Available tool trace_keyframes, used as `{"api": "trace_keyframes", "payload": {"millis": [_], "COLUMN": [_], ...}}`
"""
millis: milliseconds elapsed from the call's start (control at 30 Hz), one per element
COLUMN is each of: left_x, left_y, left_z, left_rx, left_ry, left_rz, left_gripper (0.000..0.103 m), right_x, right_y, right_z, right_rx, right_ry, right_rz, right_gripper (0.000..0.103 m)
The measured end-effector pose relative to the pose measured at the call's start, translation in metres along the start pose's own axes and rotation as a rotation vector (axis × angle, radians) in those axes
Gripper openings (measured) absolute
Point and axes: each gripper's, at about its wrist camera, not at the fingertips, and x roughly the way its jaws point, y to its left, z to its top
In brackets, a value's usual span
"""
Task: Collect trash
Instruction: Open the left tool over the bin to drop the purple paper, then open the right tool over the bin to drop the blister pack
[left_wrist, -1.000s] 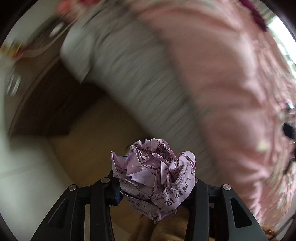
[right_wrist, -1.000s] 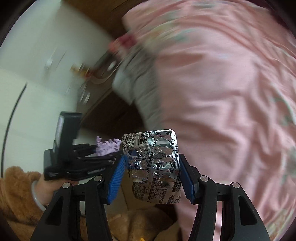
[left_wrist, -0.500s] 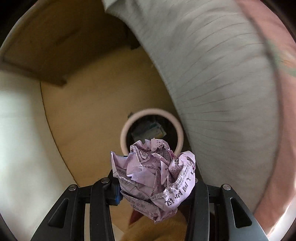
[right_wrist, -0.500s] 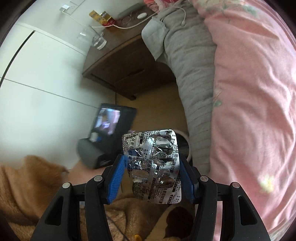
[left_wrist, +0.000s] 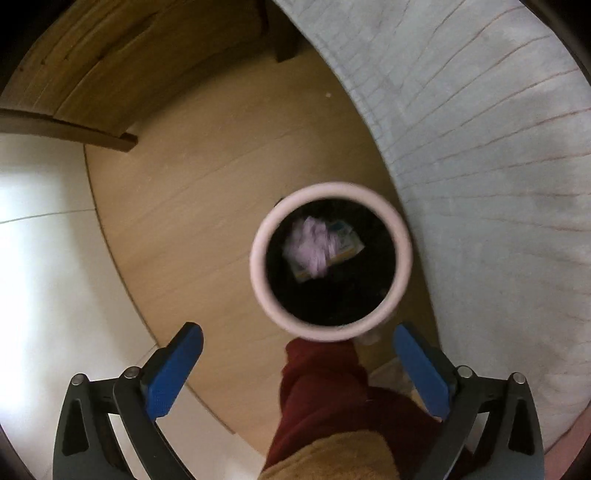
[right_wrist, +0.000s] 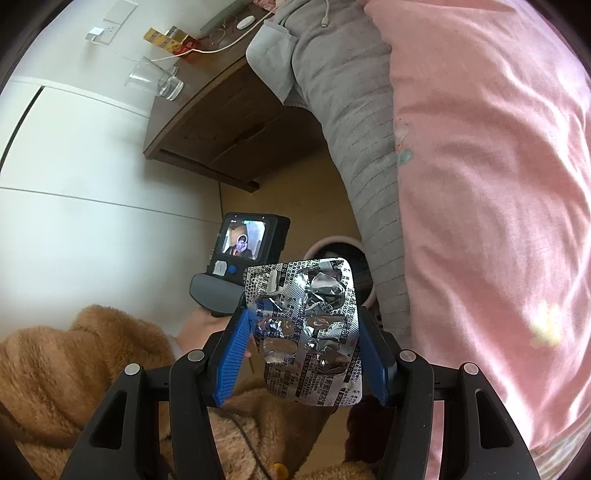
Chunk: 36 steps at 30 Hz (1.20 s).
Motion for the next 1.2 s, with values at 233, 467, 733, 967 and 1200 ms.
{"api": "trace_keyframes", "payload": {"millis": [233,467,733,967,1200], "left_x": [-0.024,-0.068,-0.078,-0.084,-0.129], "left_y": [0.04,0.115,0.138,0.138,0.119], "left_z": [-0.022,-0.053,-0.066,-0.062,-0.043], "left_rx": [-0.047,-0.284,-0.357,-0.3,-0.23], "left_ry": [-0.064,-0.185,-0.2,-0.204,-0.319], "left_rz": [0.034,0.013,-0.043,-0.085,-0.093], "left_gripper": [0.103,0.103,0.103,0.103,0.103], "right_x": [0.042,0.118,0.17,0.181,0.089], "right_y": [0.01,0.026,0.028,0.012,0.02], "right_z": [0.011,0.024,0.03,0.025,0.018], "right_rx": [-0.032,-0.105,-0.145,-0.086,-0.07], "right_ry": [0.066,0.151,0.182,0.16,0.009], "right_rz": [0.031,-0.006,-0.033,-0.034,0.029], "right_gripper": [0.056,0.056,0.057,0.087,0.091]}}
